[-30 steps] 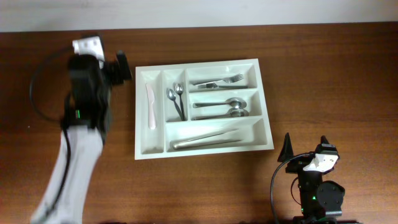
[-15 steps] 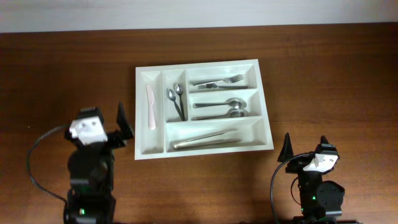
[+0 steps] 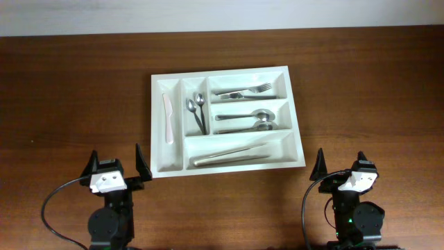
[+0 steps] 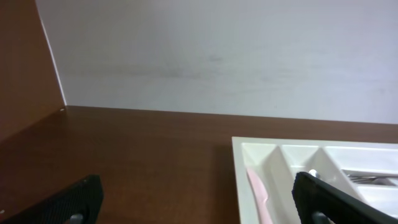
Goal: Pack container
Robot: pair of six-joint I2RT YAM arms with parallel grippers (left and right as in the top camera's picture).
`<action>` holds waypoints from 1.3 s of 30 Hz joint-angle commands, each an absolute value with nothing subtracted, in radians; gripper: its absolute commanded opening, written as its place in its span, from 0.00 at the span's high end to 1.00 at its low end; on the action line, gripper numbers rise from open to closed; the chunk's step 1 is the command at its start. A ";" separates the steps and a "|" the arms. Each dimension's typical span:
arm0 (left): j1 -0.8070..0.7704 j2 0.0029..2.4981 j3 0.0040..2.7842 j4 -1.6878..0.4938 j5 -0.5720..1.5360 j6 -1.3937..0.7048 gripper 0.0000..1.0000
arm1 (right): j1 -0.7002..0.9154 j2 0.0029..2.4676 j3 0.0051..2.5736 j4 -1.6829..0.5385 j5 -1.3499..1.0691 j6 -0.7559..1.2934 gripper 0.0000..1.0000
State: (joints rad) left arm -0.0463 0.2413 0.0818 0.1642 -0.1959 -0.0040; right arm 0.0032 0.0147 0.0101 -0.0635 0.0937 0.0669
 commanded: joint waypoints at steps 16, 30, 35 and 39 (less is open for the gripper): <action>-0.005 0.010 0.010 -0.081 -0.124 0.032 0.01 | -0.001 0.006 0.006 -0.072 0.110 0.060 0.01; -0.005 0.014 0.010 -0.075 -0.124 0.050 0.01 | -0.001 0.006 0.006 -0.072 0.110 0.060 0.01; -0.005 0.014 0.010 -0.075 -0.124 0.050 0.01 | -0.001 0.006 0.006 -0.072 0.110 0.060 0.01; -0.005 0.014 0.010 -0.075 -0.124 0.050 0.01 | -0.001 0.006 0.006 -0.072 0.110 0.060 0.01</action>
State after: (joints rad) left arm -0.0116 0.0212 0.0128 -0.0708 -0.1383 0.0326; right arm 0.0032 0.0147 0.0101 -0.0635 0.0937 0.0669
